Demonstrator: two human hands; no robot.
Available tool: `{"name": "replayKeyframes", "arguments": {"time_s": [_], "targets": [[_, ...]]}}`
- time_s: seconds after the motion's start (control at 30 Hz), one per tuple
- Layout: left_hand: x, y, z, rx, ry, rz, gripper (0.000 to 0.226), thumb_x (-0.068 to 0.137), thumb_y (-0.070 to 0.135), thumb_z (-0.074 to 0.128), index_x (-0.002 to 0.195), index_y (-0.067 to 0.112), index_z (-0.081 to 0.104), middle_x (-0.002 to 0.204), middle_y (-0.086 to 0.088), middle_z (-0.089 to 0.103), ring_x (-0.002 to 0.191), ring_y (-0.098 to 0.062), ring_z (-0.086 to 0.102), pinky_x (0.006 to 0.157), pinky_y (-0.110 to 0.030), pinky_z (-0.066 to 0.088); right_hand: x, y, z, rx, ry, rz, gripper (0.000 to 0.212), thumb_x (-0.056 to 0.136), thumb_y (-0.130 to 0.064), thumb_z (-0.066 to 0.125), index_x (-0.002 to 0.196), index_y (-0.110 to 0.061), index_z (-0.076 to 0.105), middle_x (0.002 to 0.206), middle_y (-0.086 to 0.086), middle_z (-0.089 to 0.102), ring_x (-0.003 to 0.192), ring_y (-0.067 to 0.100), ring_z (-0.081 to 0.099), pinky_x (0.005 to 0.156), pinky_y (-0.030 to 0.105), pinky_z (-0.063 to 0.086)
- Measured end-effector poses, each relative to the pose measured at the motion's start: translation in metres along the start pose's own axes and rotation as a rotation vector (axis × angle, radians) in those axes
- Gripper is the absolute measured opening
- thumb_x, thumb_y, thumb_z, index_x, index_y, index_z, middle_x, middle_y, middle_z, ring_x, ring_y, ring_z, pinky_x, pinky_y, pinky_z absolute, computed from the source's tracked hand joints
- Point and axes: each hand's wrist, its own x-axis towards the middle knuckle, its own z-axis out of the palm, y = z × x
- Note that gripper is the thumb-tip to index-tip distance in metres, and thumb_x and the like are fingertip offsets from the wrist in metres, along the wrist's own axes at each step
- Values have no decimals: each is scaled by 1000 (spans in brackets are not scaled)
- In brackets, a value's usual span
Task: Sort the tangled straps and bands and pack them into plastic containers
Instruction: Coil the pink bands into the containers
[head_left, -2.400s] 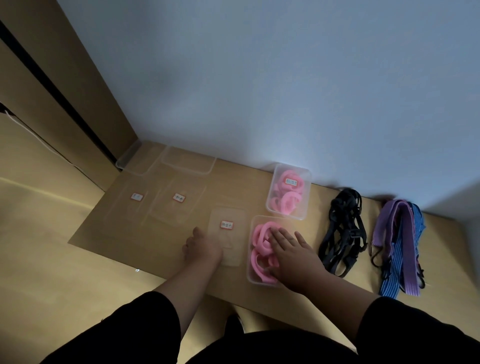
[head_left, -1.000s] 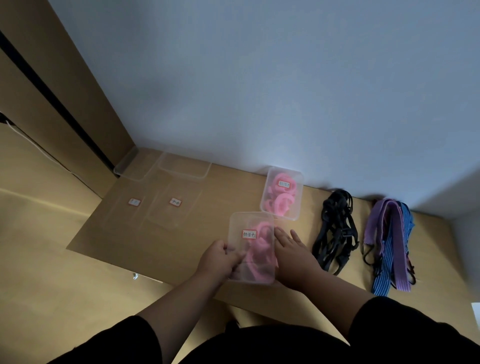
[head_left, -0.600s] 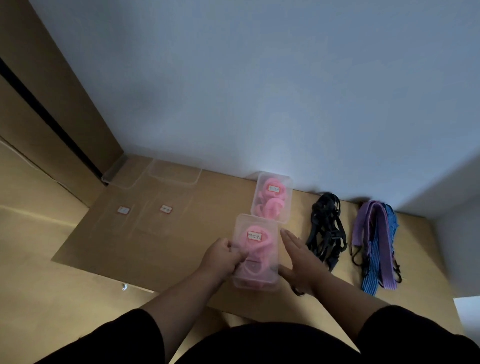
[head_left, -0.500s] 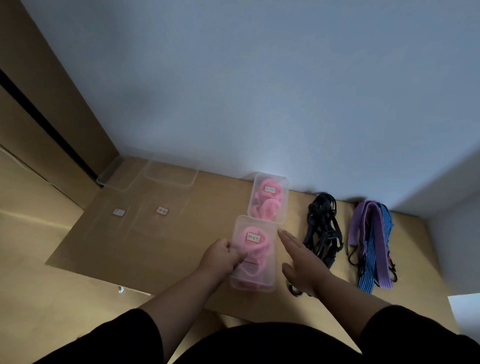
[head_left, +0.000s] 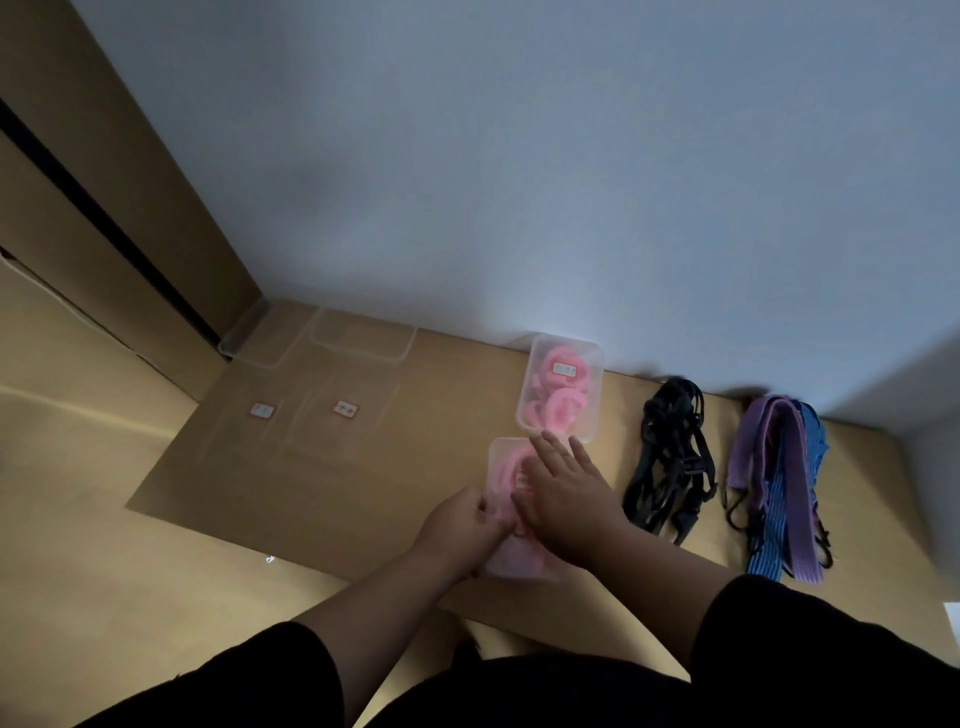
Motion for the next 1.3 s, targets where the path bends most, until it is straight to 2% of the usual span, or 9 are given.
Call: {"name": "replayKeyframes", "arguments": {"time_s": [0.1, 0.23, 0.37, 0.5, 0.7, 0.8, 0.97, 1.1, 1.3], "targets": [[0, -2, 3, 85, 26, 42, 32, 90, 54, 60, 85, 24, 52, 79, 5, 61, 72, -20, 62, 54, -32, 51, 8, -3, 4, 79, -15, -3, 63, 103, -44, 18, 155, -10, 26, 168, 12, 9, 155, 22, 2, 120, 32, -6], [0, -4, 6, 107, 102, 62, 49, 92, 53, 57, 120, 14, 49, 106, -8, 66, 96, -31, 66, 71, -37, 55, 9, -7, 16, 54, -47, 2, 67, 101, -47, 7, 160, -15, 8, 168, 13, -4, 155, 25, -7, 121, 33, -5], [4, -10, 9, 168, 114, 137, 49, 95, 41, 56, 132, 11, 48, 124, -12, 61, 110, -31, 60, 86, -38, 50, 8, -4, 27, -39, -46, 0, 73, 99, -56, -1, 160, -17, -1, 166, 11, -15, 153, 25, -18, 119, 39, -13], [6, -19, 14, 216, 89, 163, 35, 97, 37, 53, 122, 12, 56, 118, -11, 61, 108, -29, 58, 84, -35, 47, 8, -4, 36, -33, -40, 8, 72, 104, -59, 13, 159, -17, -5, 165, 12, -19, 151, 25, -24, 119, 42, -18], [9, -29, 19, 195, 105, 216, 25, 99, 32, 51, 107, 11, 61, 104, -11, 64, 97, -28, 58, 76, -36, 41, 11, -5, 43, 16, 3, 54, 77, 98, -65, 9, 158, -20, -8, 160, 11, -24, 148, 27, -27, 119, 42, -18], [12, -30, 17, 188, 129, 188, 29, 100, 37, 50, 100, 10, 62, 99, -10, 65, 93, -28, 58, 73, -38, 42, 14, -7, 45, 22, 53, 88, 77, 97, -64, 10, 159, -18, 9, 165, 16, -4, 151, 29, -15, 120, 48, -11], [16, -29, 16, 212, 132, 162, 34, 99, 40, 51, 96, 9, 64, 94, -11, 67, 89, -30, 61, 69, -38, 40, 17, -2, 41, -1, -2, 42, 78, 98, -63, 3, 158, -13, -9, 159, 6, -27, 149, 24, -28, 119, 44, -19], [14, -28, 18, 219, 137, 183, 33, 100, 39, 51, 91, 9, 63, 90, -12, 66, 86, -30, 59, 67, -38, 37, 19, 0, 40, 2, -9, -8, 87, 90, -64, -7, 159, -10, -5, 163, 7, -21, 151, 23, -24, 121, 37, -18], [13, -31, 18, 206, 111, 199, 42, 97, 45, 41, 96, 10, 65, 95, -12, 67, 90, -30, 60, 72, -41, 45, 21, -1, 39, 7, 1, -26, 81, 97, -62, 5, 159, -10, -1, 165, 8, -15, 152, 24, -18, 121, 38, -12]]}}
